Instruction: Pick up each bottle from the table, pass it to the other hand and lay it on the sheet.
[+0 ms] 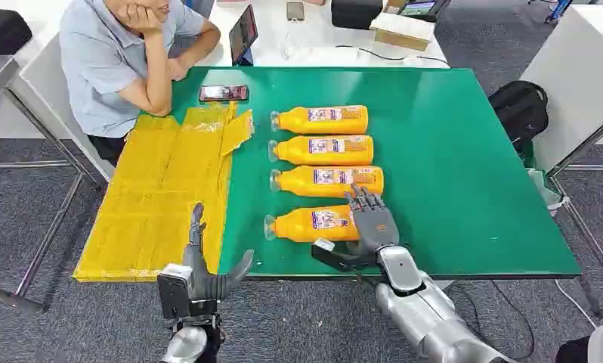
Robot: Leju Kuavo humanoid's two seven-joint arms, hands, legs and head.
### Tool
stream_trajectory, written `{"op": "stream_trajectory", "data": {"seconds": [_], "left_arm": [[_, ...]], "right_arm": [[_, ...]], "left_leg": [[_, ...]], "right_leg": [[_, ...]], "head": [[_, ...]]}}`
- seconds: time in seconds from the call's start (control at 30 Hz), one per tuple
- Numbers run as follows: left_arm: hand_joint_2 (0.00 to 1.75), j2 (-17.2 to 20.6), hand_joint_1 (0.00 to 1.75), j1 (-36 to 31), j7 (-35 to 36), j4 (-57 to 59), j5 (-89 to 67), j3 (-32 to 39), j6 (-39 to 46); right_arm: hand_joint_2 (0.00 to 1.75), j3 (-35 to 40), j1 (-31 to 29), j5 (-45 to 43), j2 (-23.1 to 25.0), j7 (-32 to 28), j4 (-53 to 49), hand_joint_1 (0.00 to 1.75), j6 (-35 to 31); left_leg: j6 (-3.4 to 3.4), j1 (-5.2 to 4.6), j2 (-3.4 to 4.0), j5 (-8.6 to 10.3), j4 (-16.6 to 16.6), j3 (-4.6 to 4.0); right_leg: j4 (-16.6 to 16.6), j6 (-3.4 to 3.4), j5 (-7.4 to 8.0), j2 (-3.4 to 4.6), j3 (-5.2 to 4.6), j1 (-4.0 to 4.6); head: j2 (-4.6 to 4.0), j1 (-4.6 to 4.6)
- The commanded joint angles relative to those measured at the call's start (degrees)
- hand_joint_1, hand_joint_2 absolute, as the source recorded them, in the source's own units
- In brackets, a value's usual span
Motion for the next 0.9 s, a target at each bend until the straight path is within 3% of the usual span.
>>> {"op": "stream_trajectory", "data": {"seconds": [0.03,0.07,0.1,0.13,0.2,0.6,0.7,0.77,0.8,0.87,0.9], "left_arm": [[1.75,-0.2,0.00,-1.8,0.2,4.2,0.2,1.2,-0.9],[1.75,-0.2,0.00,-1.9,0.2,4.3,0.2,1.2,-0.9],[1.75,-0.3,0.00,-2.2,0.2,4.7,0.4,1.2,-1.1],[1.75,-0.3,0.00,-2.4,0.2,4.9,0.4,1.1,-1.2],[1.75,-0.3,0.00,-2.7,0.2,5.4,0.6,1.0,-1.5],[1.75,0.1,0.00,-3.3,0.2,5.4,0.6,0.8,-1.4],[1.75,0.2,0.00,-3.1,0.2,4.9,0.7,0.6,-1.3],[1.75,0.3,0.00,-2.6,0.2,3.5,1.0,0.6,-0.9],[1.75,0.4,0.00,-2.3,0.2,3.2,1.1,0.5,-0.7],[1.75,-0.6,0.00,-1.2,0.2,1.0,-0.6,1.9,6.1],[1.75,-1.0,0.00,-1.2,0.2,2.7,-0.3,2.2,7.5]], "right_arm": [[1.75,1.7,-3.2,-0.4,-0.2,0.7,8.5,0.03,3.1],[1.75,1.6,-3.2,-0.5,-0.4,0.7,8.6,0.03,3.2],[1.75,1.6,-3.9,-0.6,-0.4,0.7,10.2,1.31,4.7],[1.75,1.1,-4.3,-1.3,-0.3,0.6,11.5,1.55,6.2],[1.75,0.5,-4.7,-2.3,-0.3,0.4,13.2,1.71,8.0],[1.75,-1.3,-3.6,-5.2,-0.5,-2.2,16.4,1.75,9.3],[1.75,-3.1,-2.3,-8.5,-0.2,-7.0,16.3,1.75,8.5],[1.75,-7.6,-0.5,-16.1,0.9,-15.4,14.7,1.75,8.8],[1.75,-8.2,0.2,-17.5,1.2,-16.3,14.2,1.75,8.9],[1.75,-11.3,2.7,-24.2,2.5,-22.9,10.2,1.75,9.0],[1.75,-13.4,4.3,-28.3,3.7,-23.3,7.8,1.75,10.6]], "left_leg": [[-0.08,0.05,-0.01,-0.03,-0.1,0.15],[-0.07,0.03,0.00,-0.03,-0.1,0.14],[-0.10,0.06,-0.01,-0.05,-0.1,0.22],[-0.07,0.03,-0.02,-0.03,-0.1,0.18],[-0.08,0.05,-0.07,-0.02,-0.1,0.21],[-0.08,0.08,-0.23,0.01,-0.1,0.47],[-0.09,0.10,-0.23,-0.02,-0.1,0.56],[-0.11,0.11,-0.22,-0.03,-0.1,0.58],[-0.09,0.11,-0.22,-0.03,-0.1,0.62],[-0.12,0.13,-0.21,-0.03,-0.1,0.70],[-0.10,0.12,-0.15,-0.07,-0.1,0.68]], "right_leg": [[-0.1,-0.11,-0.04,-0.08,0.18,0.06],[-0.1,-0.10,-0.04,-0.07,0.16,0.05],[-0.1,-0.15,-0.06,-0.10,0.25,0.08],[-0.1,-0.10,-0.04,-0.09,0.20,0.05],[-0.1,-0.12,-0.05,-0.16,0.25,0.07],[-0.2,-0.13,-0.05,-0.29,0.50,0.10],[-0.2,-0.13,-0.05,-0.29,0.60,0.12],[-0.2,-0.15,-0.05,-0.30,0.63,0.13],[-0.2,-0.13,-0.05,-0.28,0.64,0.13],[-0.3,-0.18,-0.06,-0.30,0.72,0.16],[-0.2,-0.15,-0.07,-0.23,0.69,0.14]], "head": [[0.00,0.02],[0.00,-0.02],[0.00,0.00],[0.00,-0.02],[0.00,0.00],[0.00,0.00],[0.00,0.00],[0.00,-0.02],[0.00,0.00],[0.00,0.00],[0.00,0.00]]}}
